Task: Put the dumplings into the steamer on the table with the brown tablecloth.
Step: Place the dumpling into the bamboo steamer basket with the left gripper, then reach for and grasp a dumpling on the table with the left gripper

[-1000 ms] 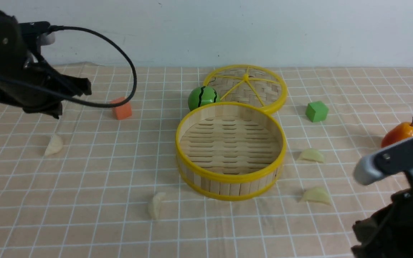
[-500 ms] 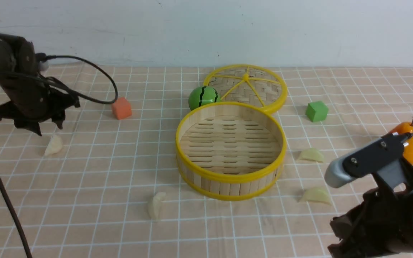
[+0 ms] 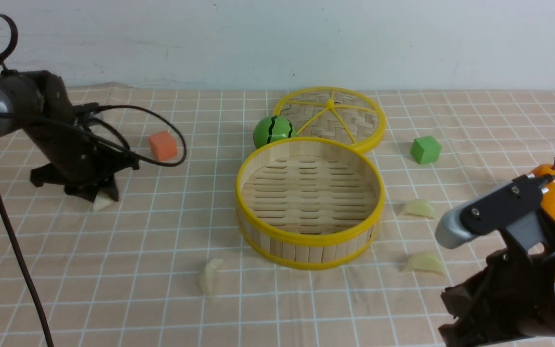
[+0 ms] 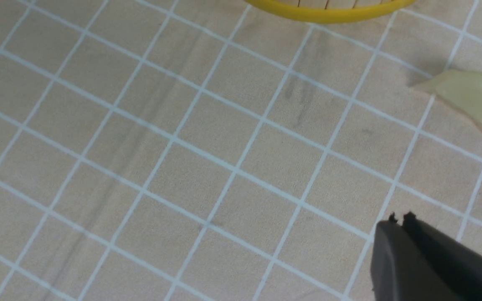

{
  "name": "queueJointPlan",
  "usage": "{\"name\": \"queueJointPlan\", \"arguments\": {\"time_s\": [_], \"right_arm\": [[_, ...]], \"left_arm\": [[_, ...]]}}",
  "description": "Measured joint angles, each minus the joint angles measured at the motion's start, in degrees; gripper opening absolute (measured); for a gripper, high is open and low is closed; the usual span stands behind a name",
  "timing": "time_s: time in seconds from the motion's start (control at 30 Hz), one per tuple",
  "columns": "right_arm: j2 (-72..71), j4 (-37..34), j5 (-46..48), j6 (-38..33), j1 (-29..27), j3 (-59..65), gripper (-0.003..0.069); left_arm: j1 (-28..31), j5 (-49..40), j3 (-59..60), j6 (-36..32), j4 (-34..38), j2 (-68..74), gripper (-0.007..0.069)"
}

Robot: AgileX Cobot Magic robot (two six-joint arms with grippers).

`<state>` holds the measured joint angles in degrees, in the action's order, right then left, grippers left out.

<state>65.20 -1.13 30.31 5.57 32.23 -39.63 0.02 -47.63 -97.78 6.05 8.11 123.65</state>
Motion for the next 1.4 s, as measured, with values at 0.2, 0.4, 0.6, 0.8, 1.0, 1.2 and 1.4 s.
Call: {"name": "queueJointPlan", "arguments": {"time_s": [0.2, 0.4, 0.6, 0.8, 1.0, 1.2, 1.4], "right_arm": [[1.31, -0.48, -2.4, 0.0, 0.0, 0.0, 0.0022], [3.24, -5.16, -2.57, 0.0, 0.0, 0.0, 0.0031], [3.29, -11.27, -2.27, -0.88, 0.0, 0.0, 0.0032], [3.31, -12.26, -2.15, -1.29, 0.0, 0.0, 0.0034], [3.31, -12.09, -2.15, -3.14, 0.0, 0.0, 0.004], [3.31, -12.22, -2.2, -3.87, 0.0, 0.0, 0.0042], [3.31, -12.27, -2.2, -4.04, 0.0, 0.0, 0.0043]], "left_arm": [[-12.08, 0.24, -0.13, -15.06, 20.91, -8.05, 0.0192], [-21.11, 10.55, -0.16, -24.26, 21.28, -5.85, 0.0192], [-24.35, 22.74, -0.1, -25.01, 16.61, 1.11, 0.0209], [-24.46, 25.6, 0.08, -25.01, 16.66, 2.16, 0.041], [-24.46, 15.11, 0.26, -18.59, 14.95, -7.28, 0.047], [-24.4, -2.29, -0.39, -6.52, 6.83, -21.02, 0.0411], [-24.4, -12.42, 6.71, 1.95, -1.26, -21.57, 0.0349]]}}
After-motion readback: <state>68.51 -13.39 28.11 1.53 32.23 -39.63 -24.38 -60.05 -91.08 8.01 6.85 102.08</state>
